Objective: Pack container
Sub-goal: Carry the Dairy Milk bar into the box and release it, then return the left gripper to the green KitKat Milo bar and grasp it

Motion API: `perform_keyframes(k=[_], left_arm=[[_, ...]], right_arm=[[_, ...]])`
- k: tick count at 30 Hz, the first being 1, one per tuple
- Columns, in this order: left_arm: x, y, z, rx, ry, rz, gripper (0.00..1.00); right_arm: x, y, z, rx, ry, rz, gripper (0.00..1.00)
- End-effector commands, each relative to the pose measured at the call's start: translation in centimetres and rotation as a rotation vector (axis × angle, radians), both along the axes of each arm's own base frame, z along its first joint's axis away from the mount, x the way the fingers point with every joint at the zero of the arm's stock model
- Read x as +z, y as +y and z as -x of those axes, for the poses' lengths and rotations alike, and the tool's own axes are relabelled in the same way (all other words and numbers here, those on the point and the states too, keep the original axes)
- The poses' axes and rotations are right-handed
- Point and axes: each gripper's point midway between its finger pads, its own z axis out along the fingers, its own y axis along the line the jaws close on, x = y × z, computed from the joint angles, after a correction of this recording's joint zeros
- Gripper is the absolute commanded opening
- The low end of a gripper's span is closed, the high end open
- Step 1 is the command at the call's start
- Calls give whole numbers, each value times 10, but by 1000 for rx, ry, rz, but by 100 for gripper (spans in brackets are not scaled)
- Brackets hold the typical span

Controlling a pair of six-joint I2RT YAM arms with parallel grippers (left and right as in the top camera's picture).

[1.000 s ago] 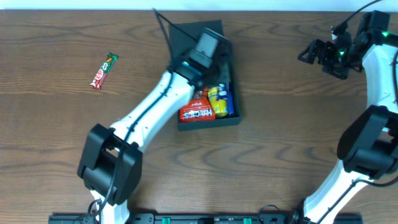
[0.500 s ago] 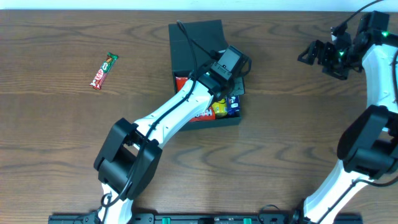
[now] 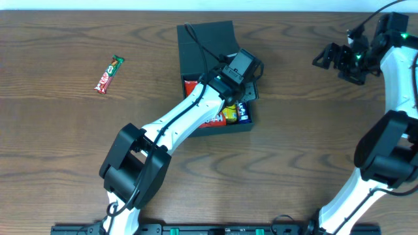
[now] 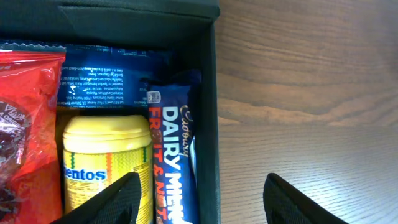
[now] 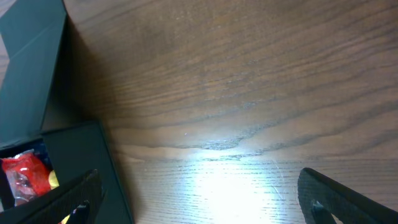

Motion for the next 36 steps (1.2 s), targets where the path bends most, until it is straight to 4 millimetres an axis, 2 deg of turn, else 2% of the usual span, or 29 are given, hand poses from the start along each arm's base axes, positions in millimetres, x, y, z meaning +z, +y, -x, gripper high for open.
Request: perform_keyframes(k=[1,3,6,10,11,13,16,19,25,29,36], left_arm=[[11,6,-11,15,-40,-4,63],[24,18,-22,14,-101,-34,64],[54,60,-44,43,-242,-179,68],[105,159,-74,87,-434,-584,84],[113,185,-79,82,-446,-687,85],[114,218,-87,39,-424,-794,89],[94,265,-99,10,-339,-794,90],[69,296,-109,-43,-275,-681,92],[34,375,-112,-96,-186,-625,98],[6,403,-110,-67,-117,-607,98],[-49,416,-110,-140,-43,-573,98]], right_arm=[[15,-4,-1,-8,-32,9,99],[15,-4,-1,-8,-32,9,99],[15,-3,0,-8,-30,9,99],[15,-3,0,-8,-30,9,99],[15,-3,0,-8,-30,9,99],[15,-3,0,-8,-30,9,99],[15,-3,0,0,-33,12,99],[14,-2,2,36,-35,23,99],[14,-1,5,45,-25,22,99],[14,-1,5,45,-25,22,99],[14,-1,5,45,-25,22,99]])
